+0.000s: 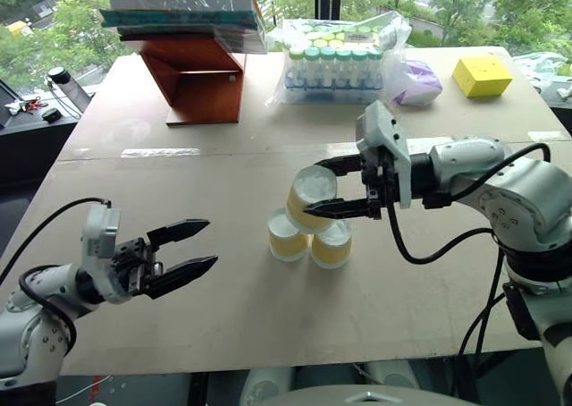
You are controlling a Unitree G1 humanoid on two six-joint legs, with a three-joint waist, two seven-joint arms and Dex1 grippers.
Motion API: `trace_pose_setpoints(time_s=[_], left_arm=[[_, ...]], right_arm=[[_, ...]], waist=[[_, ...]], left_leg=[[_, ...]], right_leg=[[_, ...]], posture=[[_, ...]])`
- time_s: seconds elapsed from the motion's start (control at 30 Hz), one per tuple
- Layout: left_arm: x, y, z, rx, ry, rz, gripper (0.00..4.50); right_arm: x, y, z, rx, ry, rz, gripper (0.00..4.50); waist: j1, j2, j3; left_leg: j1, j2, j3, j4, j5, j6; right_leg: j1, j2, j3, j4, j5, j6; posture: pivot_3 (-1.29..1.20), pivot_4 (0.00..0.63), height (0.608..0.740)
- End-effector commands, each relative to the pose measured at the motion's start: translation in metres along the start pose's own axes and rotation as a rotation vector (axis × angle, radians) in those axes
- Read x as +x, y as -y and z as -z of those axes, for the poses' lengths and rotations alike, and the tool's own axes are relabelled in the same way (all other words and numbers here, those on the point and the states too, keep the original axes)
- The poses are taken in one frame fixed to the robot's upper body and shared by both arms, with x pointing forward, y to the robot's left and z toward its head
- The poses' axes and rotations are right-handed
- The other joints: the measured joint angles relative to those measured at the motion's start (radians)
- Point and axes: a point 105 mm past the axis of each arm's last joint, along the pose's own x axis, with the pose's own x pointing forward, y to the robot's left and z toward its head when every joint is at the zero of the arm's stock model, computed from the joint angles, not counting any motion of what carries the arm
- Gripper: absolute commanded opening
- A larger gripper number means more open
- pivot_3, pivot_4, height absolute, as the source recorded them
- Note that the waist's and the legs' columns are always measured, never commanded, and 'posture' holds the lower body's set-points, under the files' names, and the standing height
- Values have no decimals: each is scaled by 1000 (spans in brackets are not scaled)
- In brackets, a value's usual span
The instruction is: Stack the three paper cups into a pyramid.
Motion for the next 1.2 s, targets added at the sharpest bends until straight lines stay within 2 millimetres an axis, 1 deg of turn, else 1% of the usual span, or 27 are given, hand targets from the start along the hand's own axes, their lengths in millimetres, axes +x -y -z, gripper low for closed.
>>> trace_pose_setpoints(time_s=[0.03, 0.3, 0.43, 0.67, 0.73, 0.77, 0.83, 0.87, 1.03, 1.13, 1.2], left_arm=[[-2, 0, -6, 37, -5, 12, 4500], [-8, 0, -12, 47, -22, 26, 4500], [-8, -1, -13, 53, -22, 28, 4500], [-7, -1, -13, 59, -18, 26, 4500], [-6, 0, -13, 60, -15, 28, 4500], [-6, 1, -14, 61, -11, 29, 4500], [-6, 2, -17, 60, 10, 35, 4500], [-6, 2, -19, 62, 19, 38, 4500], [-6, 2, -38, 82, 119, 34, 4500], [0, 1, -49, 87, 169, 43, 4500], [2, 1, -50, 84, 175, 50, 4500]], right_arm=[[6, -7, -2, -64, -6, -16, 2403], [7, -7, 1, -75, -19, -24, 2403], [8, -11, 1, -74, -28, -44, 2403], [7, -9, 3, -78, -62, -50, 2403], [7, -9, 6, -76, -74, -54, 3292], [7, -9, 7, -77, -77, -55, 3556], [6, -9, 5, -79, -65, -58, 4317], [5, -8, 3, -80, -55, -55, 4443], [-8, -3, -12, -102, 20, 1, 4443], [-28, 0, -18, -118, 88, 75, 4443], [-39, 0, -21, -120, 132, 118, 4443]], waist=[[0, 0, 0], [0, 0, 0], [0, 0, 0], [0, 0, 0], [0, 0, 0], [0, -1, -1], [0, -1, 0], [0, -1, 0], [1, -1, -1], [8, -1, -1], [12, -1, -1]], left_leg=[[0, 0, 0, 0, 0, 0], [0, 0, 0, 0, 0, 0], [0, 0, 0, 0, 0, 0], [0, 0, 0, 0, 0, 0], [0, 0, 0, 1, 0, 0], [0, 0, 0, 1, 0, 0], [0, 0, 0, 1, 0, 0], [0, 0, 0, 1, 0, 0], [0, 0, -1, 1, 0, 0], [-1, 0, -1, 2, 0, 0], [-2, 0, -2, 3, 0, 0]], right_leg=[[0, 0, 0, 0, 0, 0], [0, 0, 0, 0, 0, 0], [0, 0, 0, 0, 0, 0], [0, 0, 0, 0, 0, 0], [0, 0, 0, 0, 0, 0], [0, 0, 0, 0, 0, 0], [0, 0, 0, 0, 0, 0], [0, 0, 0, 0, 0, 0], [0, -1, 0, 0, 0, 0], [0, 0, -1, 0, 0, 0], [0, 0, -2, 0, 0, 0]], posture=[[0, 150, 740], [0, 150, 740], [0, 150, 740], [0, 150, 740], [0, 150, 740], [0, 150, 740], [0, 150, 740], [0, 150, 740], [0, 150, 740], [0, 150, 740], [0, 150, 740]])
